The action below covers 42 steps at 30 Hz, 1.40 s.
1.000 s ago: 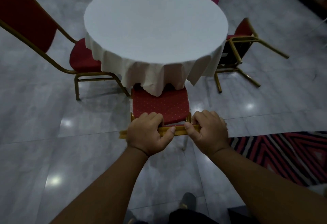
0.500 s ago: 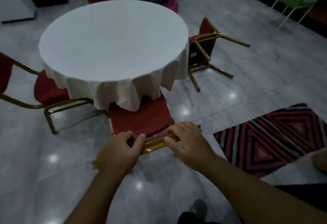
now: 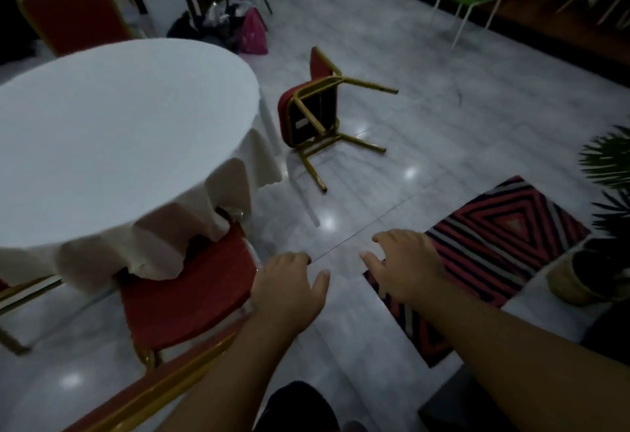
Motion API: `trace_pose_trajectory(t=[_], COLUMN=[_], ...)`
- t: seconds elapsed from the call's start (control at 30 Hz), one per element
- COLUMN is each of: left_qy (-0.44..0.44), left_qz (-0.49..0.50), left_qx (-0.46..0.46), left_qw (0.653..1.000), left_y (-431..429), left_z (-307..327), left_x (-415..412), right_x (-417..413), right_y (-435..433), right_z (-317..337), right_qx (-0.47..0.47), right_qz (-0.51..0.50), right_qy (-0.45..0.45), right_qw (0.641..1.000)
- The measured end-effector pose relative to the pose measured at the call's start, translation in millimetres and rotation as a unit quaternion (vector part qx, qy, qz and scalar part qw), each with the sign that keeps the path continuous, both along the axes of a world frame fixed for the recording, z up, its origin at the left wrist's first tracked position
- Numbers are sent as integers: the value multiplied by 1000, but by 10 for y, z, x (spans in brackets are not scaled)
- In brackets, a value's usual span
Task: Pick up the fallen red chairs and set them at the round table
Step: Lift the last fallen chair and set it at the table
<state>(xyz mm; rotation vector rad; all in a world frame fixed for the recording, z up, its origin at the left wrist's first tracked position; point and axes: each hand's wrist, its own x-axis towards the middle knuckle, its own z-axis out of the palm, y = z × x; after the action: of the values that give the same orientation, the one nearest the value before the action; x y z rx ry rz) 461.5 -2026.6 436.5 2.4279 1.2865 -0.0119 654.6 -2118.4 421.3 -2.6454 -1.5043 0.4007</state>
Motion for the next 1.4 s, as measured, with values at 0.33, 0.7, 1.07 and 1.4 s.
trace_pose_trajectory(t=[0.33, 0.7, 1.07, 1.4], left_qy=[21, 36, 96, 37], left_qz=[-150, -273, -233, -119], left_qx=[-46, -94, -102, -138], left_qw=[987, 957, 962, 983], left_y=[845, 1976, 3026, 4312], left_z=[-436, -432, -582, -677], left_x=[2065, 4415, 6739, 8654], right_x=[1696, 3490, 6056, 8386], right_y=[425, 1009, 1978, 3748], right_z=[-226, -289, -355, -179], right_qx=[-42, -68, -125, -126], right_qz=[-101, -222, -189, -66], right_qy=[44, 83, 103, 56], right_qw=[993, 969, 969, 988])
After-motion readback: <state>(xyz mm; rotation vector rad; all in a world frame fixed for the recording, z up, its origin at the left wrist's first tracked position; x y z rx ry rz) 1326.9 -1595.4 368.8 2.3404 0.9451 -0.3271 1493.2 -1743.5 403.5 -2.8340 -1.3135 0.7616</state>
